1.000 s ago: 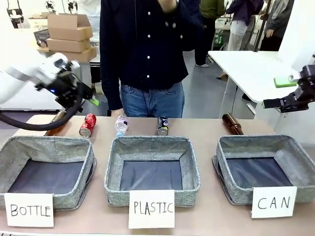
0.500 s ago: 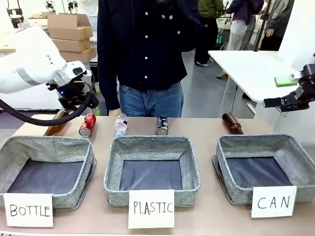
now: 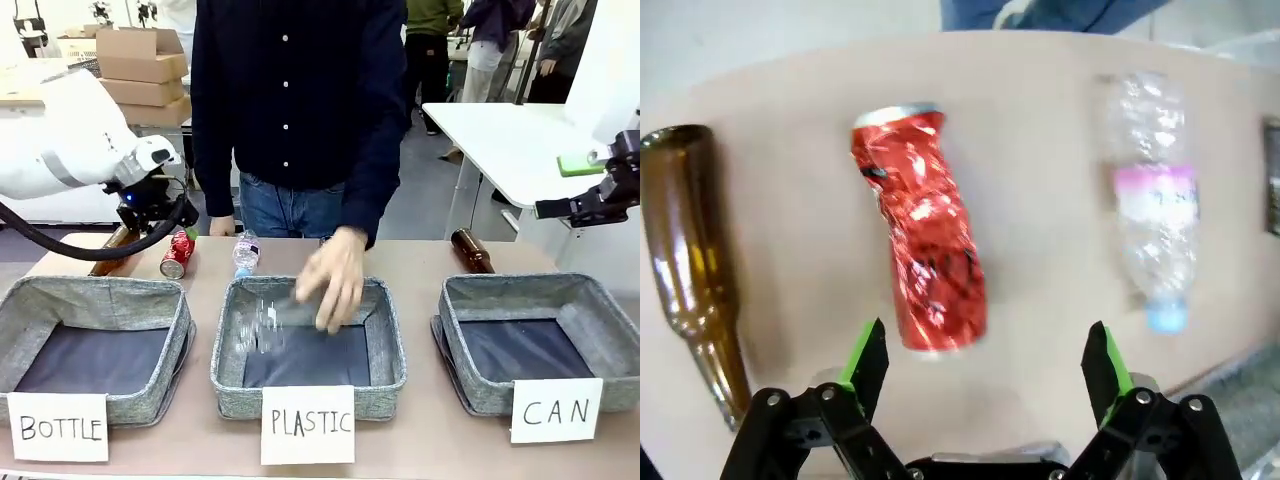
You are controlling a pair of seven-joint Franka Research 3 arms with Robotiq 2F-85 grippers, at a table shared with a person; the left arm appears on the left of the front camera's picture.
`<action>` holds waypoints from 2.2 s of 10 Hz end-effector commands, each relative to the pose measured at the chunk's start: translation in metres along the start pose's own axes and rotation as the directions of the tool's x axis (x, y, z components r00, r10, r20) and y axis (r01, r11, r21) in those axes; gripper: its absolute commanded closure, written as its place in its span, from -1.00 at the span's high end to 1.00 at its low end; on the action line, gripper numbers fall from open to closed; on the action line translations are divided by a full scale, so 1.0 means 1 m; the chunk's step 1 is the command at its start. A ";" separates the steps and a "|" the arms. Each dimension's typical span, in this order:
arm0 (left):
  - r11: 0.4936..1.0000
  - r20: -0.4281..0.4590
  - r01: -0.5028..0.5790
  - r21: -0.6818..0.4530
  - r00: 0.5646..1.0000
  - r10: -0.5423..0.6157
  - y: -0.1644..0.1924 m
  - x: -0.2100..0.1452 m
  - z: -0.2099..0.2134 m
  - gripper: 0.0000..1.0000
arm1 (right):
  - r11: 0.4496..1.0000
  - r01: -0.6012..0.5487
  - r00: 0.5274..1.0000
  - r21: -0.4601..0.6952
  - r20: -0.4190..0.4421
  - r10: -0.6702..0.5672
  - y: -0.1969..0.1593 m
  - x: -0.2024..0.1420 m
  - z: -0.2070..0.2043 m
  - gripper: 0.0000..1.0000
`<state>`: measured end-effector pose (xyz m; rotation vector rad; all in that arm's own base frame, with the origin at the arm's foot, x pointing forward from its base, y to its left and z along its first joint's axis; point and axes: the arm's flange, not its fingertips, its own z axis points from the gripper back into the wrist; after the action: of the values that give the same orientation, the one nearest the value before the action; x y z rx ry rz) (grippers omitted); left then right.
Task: Sort the can waste into the basket.
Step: Pick up the can waste from the table and place it in the right Fabric basket.
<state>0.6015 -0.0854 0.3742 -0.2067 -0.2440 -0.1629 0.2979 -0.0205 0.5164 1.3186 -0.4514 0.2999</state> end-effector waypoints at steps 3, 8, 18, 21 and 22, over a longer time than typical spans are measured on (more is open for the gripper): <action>0.993 0.036 -0.082 0.086 0.996 0.079 -0.001 0.038 -0.045 1.00 | 0.999 -0.031 0.999 0.020 0.011 0.030 0.000 0.005 -0.002 1.00; 0.979 0.027 -0.137 0.152 0.991 0.134 0.010 0.043 -0.067 1.00 | 0.999 -0.031 0.999 0.020 0.011 0.030 0.000 0.005 -0.002 1.00; 0.991 0.042 -0.113 0.073 0.993 0.110 0.007 0.035 -0.048 -1.00 | 0.999 -0.031 0.999 0.020 0.011 0.030 0.000 0.005 -0.002 1.00; 0.969 0.119 0.122 -0.214 0.988 -0.098 0.000 -0.017 0.051 -1.00 | 0.999 -0.031 0.999 0.020 0.011 0.030 0.000 0.005 -0.002 1.00; 0.877 0.204 0.344 -0.334 0.935 -0.289 -0.013 -0.062 0.107 -1.00 | 0.999 -0.031 0.999 0.020 0.011 0.030 0.000 0.005 -0.002 1.00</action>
<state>0.5947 -0.1085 0.4229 -0.3403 -0.3927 -0.2663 0.2987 -0.0207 0.5177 1.3189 -0.4503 0.3046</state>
